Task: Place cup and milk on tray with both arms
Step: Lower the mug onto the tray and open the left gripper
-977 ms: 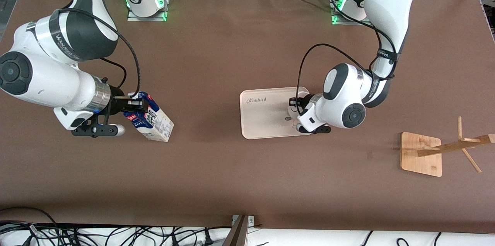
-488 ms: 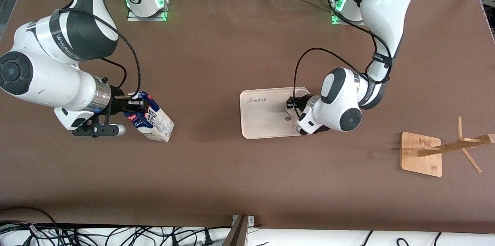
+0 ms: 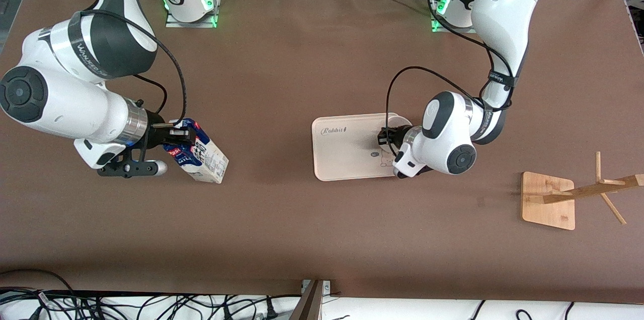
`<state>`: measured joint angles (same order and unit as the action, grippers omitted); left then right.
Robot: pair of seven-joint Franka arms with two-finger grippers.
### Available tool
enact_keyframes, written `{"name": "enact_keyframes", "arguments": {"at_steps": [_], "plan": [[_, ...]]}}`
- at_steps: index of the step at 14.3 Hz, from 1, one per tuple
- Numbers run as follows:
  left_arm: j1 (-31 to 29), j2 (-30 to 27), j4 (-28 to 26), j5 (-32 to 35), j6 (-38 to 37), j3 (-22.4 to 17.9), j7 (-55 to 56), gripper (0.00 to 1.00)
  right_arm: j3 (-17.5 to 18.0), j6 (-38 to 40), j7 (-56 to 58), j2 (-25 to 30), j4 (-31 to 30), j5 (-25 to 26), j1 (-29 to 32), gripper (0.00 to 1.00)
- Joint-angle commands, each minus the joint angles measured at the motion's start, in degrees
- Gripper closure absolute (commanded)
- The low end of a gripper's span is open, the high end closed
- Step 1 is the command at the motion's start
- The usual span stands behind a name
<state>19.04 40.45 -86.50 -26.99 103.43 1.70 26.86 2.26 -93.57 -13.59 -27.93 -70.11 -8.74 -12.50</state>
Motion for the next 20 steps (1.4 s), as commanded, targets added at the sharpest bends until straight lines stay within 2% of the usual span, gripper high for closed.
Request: {"name": "enact_keyframes", "arguments": {"at_steps": [1, 4, 5, 6, 7, 11, 13, 17, 20], "plan": [[0.73, 1.56, 2.39, -2.1, -1.22, -0.91, 4.07, 1.0, 0.12, 0.4, 0.41, 0.15, 0.41, 0.31, -0.42, 0.6], [0.73, 2.35, 2.48, -5.79, -0.78, -2.22, 4.69, 1.0, 0.12, 0.23, 0.32, 0.15, 0.41, 0.31, -0.6, 0.6], [0.73, 2.44, 2.48, -6.41, -0.6, -2.31, 4.7, 0.97, 0.12, 0.23, 0.06, 0.06, 0.32, 0.13, -0.6, 0.6], [0.73, 2.44, 2.39, -6.41, -0.17, -2.31, 4.61, 0.58, 0.12, 0.14, -0.12, -0.02, 0.23, 0.04, -0.6, 0.6], [0.73, 2.35, 2.39, -6.33, 0.19, -2.31, 4.0, 0.01, 0.03, 0.14, -0.12, -0.11, 0.23, -0.05, -0.51, 0.6], [0.64, 1.65, 2.48, -6.59, -0.42, -3.45, 4.43, 0.0, 0.03, 0.14, -0.21, -0.29, 0.15, -0.13, -0.34, 0.6], [0.03, -1.06, 2.48, -6.24, -1.56, -3.98, 4.43, 0.0, 0.03, 0.14, -0.21, -0.29, 0.15, -0.14, -0.16, 0.6], [-5.31, -12.12, 1.51, -5.27, -9.1, -5.47, 3.82, 0.0, 0.12, 0.14, -0.91, -0.2, 0.15, -0.22, -0.6, 0.6], [-11.73, -19.86, 0.37, 1.2, -10.27, -5.56, 3.82, 0.0, 0.12, -0.12, -4.94, -0.03, 0.23, -1.36, -2.52, 0.6]]}}
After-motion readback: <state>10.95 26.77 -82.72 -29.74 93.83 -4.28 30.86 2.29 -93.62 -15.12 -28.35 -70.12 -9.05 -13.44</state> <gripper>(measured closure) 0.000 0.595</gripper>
